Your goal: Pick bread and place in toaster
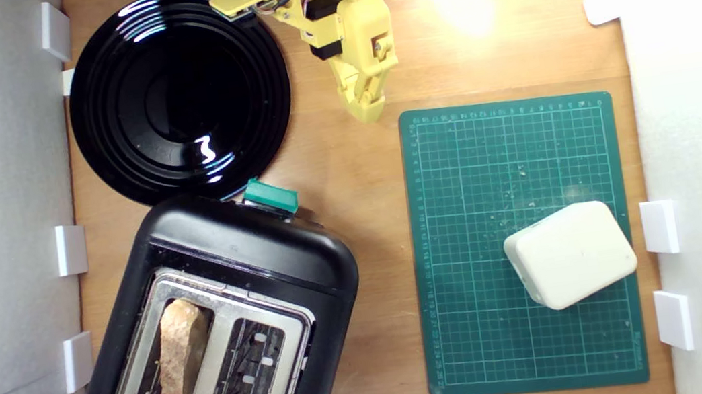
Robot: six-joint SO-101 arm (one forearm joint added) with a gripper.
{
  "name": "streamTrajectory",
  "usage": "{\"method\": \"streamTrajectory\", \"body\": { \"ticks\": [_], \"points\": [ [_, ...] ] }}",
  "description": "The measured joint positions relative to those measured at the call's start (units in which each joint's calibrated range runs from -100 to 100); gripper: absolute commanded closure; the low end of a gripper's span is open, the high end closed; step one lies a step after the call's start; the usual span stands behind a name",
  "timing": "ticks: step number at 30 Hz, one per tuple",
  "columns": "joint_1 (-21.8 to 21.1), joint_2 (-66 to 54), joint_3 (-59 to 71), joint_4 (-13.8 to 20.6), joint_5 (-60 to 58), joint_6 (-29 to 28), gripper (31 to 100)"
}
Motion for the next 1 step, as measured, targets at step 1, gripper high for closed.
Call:
{"method": "streamTrajectory", "body": {
  "ticks": [1],
  "points": [
    [0.0, 0.0, 0.0, 0.0, 0.0, 0.0, 91.2]
  ]
}}
